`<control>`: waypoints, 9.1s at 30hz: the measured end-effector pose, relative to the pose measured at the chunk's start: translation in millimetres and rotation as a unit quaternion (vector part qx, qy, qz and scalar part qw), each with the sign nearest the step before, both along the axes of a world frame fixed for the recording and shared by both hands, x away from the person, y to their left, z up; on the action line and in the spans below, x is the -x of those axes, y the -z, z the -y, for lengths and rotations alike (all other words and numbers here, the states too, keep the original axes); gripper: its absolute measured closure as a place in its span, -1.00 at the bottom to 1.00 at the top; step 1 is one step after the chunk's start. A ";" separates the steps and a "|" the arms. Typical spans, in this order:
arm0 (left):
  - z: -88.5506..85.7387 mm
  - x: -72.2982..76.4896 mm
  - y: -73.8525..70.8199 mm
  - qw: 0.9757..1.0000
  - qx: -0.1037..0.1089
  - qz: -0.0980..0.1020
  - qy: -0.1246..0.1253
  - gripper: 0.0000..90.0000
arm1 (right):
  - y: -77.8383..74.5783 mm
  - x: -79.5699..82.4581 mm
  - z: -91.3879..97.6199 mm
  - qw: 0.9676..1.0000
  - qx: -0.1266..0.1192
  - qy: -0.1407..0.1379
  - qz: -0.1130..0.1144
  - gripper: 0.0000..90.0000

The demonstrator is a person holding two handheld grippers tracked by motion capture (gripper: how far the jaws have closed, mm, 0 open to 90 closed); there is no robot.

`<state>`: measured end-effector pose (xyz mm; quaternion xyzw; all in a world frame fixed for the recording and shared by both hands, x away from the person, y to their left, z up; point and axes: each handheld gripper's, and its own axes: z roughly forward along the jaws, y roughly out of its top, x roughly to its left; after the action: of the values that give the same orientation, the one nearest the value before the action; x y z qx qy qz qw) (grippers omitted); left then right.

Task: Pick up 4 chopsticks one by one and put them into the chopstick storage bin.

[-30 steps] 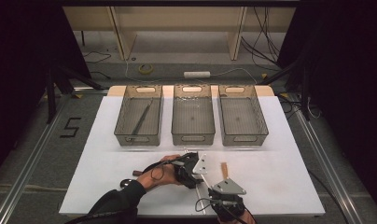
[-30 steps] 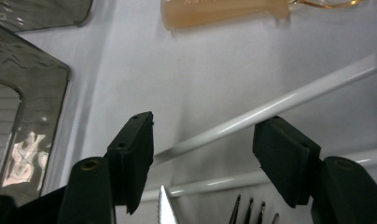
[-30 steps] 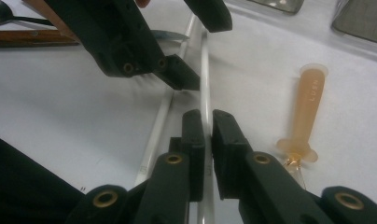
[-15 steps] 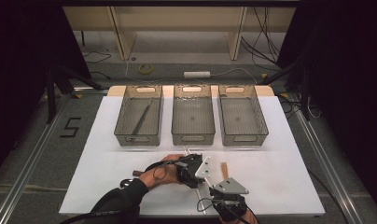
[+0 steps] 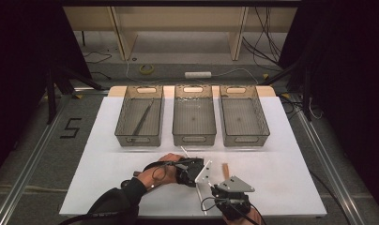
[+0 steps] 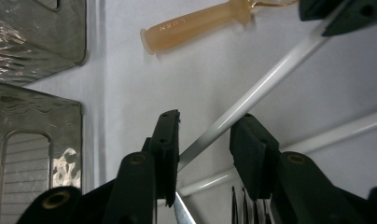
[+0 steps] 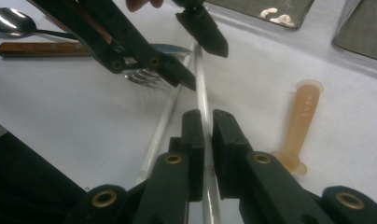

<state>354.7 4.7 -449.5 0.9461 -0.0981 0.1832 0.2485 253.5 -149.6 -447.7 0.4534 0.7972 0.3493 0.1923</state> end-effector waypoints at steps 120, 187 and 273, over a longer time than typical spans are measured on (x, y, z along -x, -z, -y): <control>-196.3 -184.3 -60.0 0.803 0.197 -0.130 -0.548 0.86 | 18.0 6.3 -11.9 0.993 -0.107 -0.022 0.042 -0.29; -172.0 -30.2 -54.4 0.829 0.322 -0.143 -0.435 -0.50 | 44.5 23.2 -31.0 0.999 -0.034 0.008 0.032 0.42; -22.3 -12.6 15.9 0.986 0.083 -0.081 -0.122 -0.31 | 10.5 10.9 -17.3 0.999 0.017 0.026 0.026 0.87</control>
<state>367.3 27.0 -465.4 0.9387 0.0536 0.1423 0.3093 242.6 -132.3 -458.3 0.4614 0.7856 0.3421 0.2303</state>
